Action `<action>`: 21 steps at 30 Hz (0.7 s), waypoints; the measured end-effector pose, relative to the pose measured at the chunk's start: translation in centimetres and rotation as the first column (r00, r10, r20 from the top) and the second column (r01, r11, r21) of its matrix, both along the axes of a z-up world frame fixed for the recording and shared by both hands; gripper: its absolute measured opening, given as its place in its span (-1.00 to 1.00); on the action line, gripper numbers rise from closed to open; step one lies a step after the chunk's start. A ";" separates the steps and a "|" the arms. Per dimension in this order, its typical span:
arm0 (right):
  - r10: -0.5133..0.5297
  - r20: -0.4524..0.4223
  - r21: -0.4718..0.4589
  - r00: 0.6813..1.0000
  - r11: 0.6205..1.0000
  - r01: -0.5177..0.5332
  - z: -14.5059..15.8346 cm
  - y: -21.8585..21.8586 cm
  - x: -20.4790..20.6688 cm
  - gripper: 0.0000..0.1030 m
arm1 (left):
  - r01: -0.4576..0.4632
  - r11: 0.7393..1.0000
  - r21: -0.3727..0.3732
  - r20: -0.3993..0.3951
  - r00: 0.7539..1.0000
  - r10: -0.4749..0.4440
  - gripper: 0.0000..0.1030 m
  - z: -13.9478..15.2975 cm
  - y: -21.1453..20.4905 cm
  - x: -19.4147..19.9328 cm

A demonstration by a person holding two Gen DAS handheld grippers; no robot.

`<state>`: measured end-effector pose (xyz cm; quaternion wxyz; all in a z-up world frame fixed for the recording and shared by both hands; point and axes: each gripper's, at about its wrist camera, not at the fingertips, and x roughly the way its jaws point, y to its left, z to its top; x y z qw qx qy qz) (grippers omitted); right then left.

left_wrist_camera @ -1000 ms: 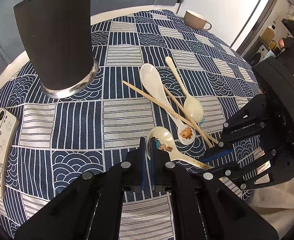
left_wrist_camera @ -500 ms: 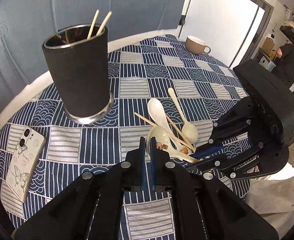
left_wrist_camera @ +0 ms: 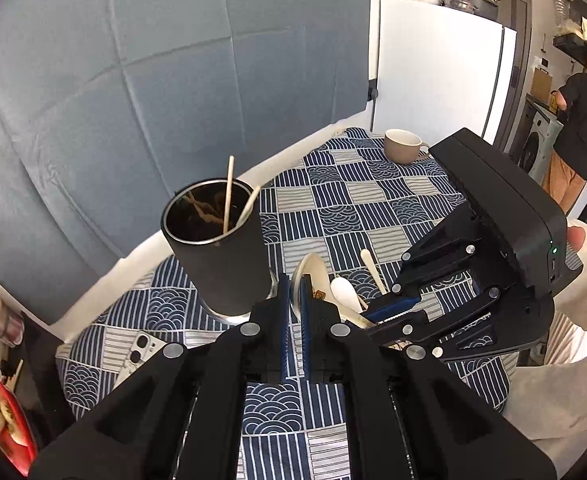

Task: Organize utensils
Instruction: 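Lift the cartoon spoon and carry it over the black cup with the right tool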

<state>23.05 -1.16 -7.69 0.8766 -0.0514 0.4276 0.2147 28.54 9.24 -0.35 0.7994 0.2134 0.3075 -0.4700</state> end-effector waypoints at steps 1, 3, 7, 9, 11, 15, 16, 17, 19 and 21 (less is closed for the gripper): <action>0.002 0.011 0.000 1.000 1.000 -0.002 0.4 0.1 0.2 -0.84 | -0.006 1.000 0.002 0.013 1.000 0.006 -0.89 0.5 0.1 0.1; 0.007 0.043 -0.003 0.999 1.000 -0.007 1.4 0.2 0.6 -0.84 | -0.014 1.000 -0.007 0.046 0.999 0.015 -0.89 1.5 0.2 0.1; 0.020 0.095 -0.014 0.995 1.000 -0.018 3.2 0.6 1.4 -0.84 | -0.022 0.999 -0.035 0.085 0.996 0.025 -0.87 3.6 0.4 0.4; 0.018 0.121 -0.015 0.992 1.000 -0.016 3.9 0.6 1.8 -0.84 | -0.020 0.999 -0.038 0.106 0.994 0.024 -0.86 4.5 0.2 0.5; 0.006 0.140 -0.003 0.990 1.000 -0.005 4.7 0.3 2.2 -0.84 | -0.016 0.999 -0.043 0.122 0.992 0.021 -0.86 5.4 -0.1 0.6; -0.012 0.173 0.004 0.985 1.000 0.012 6.1 -0.1 3.1 -0.84 | -0.006 0.999 -0.050 0.149 0.989 0.014 -0.85 6.9 -0.6 0.9; -0.016 0.181 0.005 0.983 1.000 0.015 6.5 -0.3 3.3 -0.84 | -0.002 0.999 -0.052 0.158 0.987 0.010 -0.84 7.3 -0.7 1.0; -0.019 0.190 0.006 0.982 1.000 0.018 6.8 -0.3 3.4 -0.84 | 0.000 0.999 -0.054 0.169 0.986 0.009 -0.84 7.7 -0.8 1.0; -0.025 0.204 0.005 0.979 1.000 0.024 7.4 -0.5 3.8 -0.84 | 0.004 0.998 -0.064 0.178 0.984 0.007 -0.84 8.3 -1.0 1.2; -0.028 0.215 -0.001 0.976 1.000 0.029 8.0 -0.6 4.3 -0.84 | 0.008 0.997 -0.075 0.182 0.983 0.006 -0.84 8.8 -1.1 1.5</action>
